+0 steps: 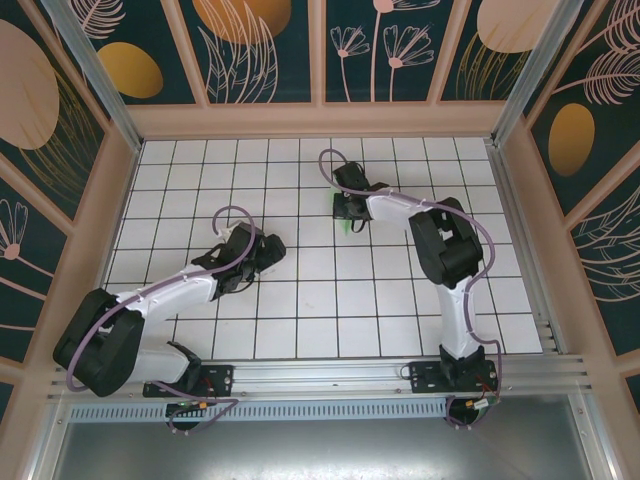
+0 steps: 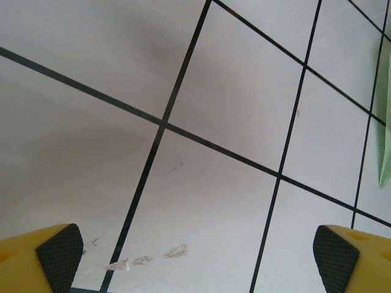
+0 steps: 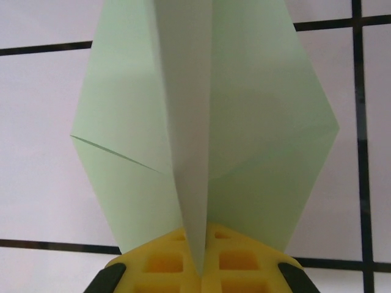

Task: Fold a paper plane with a square sheet of paper (pick it up from the middle)
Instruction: Move the paper plane to the top-center of the table.

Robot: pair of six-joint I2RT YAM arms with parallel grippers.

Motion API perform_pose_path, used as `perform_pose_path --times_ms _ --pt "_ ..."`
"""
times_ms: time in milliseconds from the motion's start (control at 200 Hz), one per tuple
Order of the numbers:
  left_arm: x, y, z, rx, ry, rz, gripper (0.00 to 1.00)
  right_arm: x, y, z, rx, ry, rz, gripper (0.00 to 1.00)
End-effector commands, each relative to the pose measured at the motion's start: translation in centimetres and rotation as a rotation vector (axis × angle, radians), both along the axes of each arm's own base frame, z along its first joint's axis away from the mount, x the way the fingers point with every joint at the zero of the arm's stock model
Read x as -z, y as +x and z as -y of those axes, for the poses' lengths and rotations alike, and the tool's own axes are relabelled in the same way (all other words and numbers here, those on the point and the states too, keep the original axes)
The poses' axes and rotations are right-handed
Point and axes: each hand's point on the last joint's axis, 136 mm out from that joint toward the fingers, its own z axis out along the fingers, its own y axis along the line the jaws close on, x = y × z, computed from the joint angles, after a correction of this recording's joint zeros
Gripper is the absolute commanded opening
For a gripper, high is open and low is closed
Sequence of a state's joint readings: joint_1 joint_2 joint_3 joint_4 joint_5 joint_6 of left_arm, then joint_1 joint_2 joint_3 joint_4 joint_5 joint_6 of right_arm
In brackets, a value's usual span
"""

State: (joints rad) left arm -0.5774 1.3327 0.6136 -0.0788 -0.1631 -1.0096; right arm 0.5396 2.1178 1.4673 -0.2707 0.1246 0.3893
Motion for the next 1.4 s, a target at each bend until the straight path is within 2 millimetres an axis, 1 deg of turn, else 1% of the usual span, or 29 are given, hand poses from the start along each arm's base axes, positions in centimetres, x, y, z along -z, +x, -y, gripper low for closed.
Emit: perform_pose_path --times_ms 0,75,165,200,240,285,340,480,550,620,686,721,796,846,886,916,941,946,1021,1106,1176,1251,1316,1396 --pt "0.3 -0.5 -0.8 0.004 0.035 -0.01 0.98 0.3 0.5 0.8 -0.008 -0.018 -0.021 0.1" --pt "0.4 -0.5 -0.8 0.002 0.034 -0.012 0.98 1.2 0.2 0.8 -0.01 -0.016 -0.044 0.13" --pt "0.2 -0.3 -0.9 -0.003 0.024 -0.011 0.98 2.0 -0.1 1.0 -0.005 -0.015 -0.067 0.14" --pt "0.0 -0.1 -0.9 -0.005 0.022 -0.003 0.98 2.1 -0.2 0.9 -0.003 -0.013 -0.071 0.14" --pt "-0.4 0.1 -1.0 -0.009 0.027 0.007 0.99 1.7 -0.1 0.8 -0.002 -0.005 -0.067 0.14" --pt "-1.0 0.5 -1.3 -0.015 0.038 0.022 0.98 0.7 0.1 0.7 0.002 0.008 -0.051 0.15" --pt "-1.9 1.0 -1.8 -0.024 0.061 0.043 0.98 -1.3 0.5 0.5 0.006 0.027 -0.021 0.17" --pt "-5.4 2.7 -3.5 -0.057 0.148 0.126 0.98 -8.1 1.2 0.5 0.033 0.078 0.084 0.26" --pt "-7.3 3.5 -4.8 -0.091 0.195 0.172 0.99 -11.6 1.0 1.2 0.058 0.1 0.151 0.35" --pt "-9.0 4.4 -6.4 -0.132 0.218 0.212 0.99 -14.5 0.4 2.5 0.094 0.109 0.226 0.47" --pt "-10.4 4.9 -8.4 -0.187 0.255 0.252 0.99 -16.8 -0.4 4.6 0.145 0.101 0.309 0.57" --pt "-11.1 5.2 -9.5 -0.213 0.282 0.276 0.99 -17.9 -0.9 6.0 0.179 0.083 0.359 0.62" --pt "-12.1 5.4 -11.7 -0.259 0.356 0.321 0.99 -19.3 -2.0 10.0 0.271 0.029 0.454 0.73" --pt "-12.5 5.3 -13.1 -0.288 0.409 0.351 0.99 -19.9 -2.8 12.9 0.334 0.005 0.496 0.84" --pt "-12.7 5.2 -14.3 -0.315 0.459 0.375 0.99 -19.9 -3.5 15.4 0.396 -0.021 0.524 0.94" --pt "-12.6 4.8 -15.2 -0.345 0.493 0.392 0.99 -20.0 -4.1 17.3 0.444 -0.038 0.546 0.99" --pt "-12.8 4.7 -16.0 -0.373 0.525 0.413 0.99 -19.9 -4.6 18.8 0.475 -0.048 0.561 0.99" --pt "-12.5 4.5 -16.2 -0.381 0.533 0.412 0.98 -19.9 -4.7 19.0 0.48 -0.049 0.566 0.99" --pt "-12.2 3.2 -18.7 -0.492 0.605 0.459 0.99 -19.2 -6.1 23.0 0.555 -0.071 0.618 0.99" --pt "-11.7 1.8 -20.6 -0.562 0.657 0.497 0.98 -18.2 -7.7 26.4 0.612 -0.096 0.689 0.99" --pt "-11.2 0.9 -21.6 -0.583 0.706 0.522 0.99 -16.8 -8.9 28.5 0.643 -0.121 0.722 0.99" --pt "-10.7 0.3 -22.3 -0.584 0.763 0.537 0.98 -15.1 -9.7 30.1 0.651 -0.167 0.732 0.99" --pt "-10.0 0.2 -22.9 -0.575 0.783 0.537 0.99 -13.4 -10.1 31.0 0.652 -0.2 0.723 0.99" --pt "-8.9 0.8 -23.3 -0.545 0.783 0.536 0.99 -12.1 -10.1 31.5 0.653 -0.216 0.725 0.99"
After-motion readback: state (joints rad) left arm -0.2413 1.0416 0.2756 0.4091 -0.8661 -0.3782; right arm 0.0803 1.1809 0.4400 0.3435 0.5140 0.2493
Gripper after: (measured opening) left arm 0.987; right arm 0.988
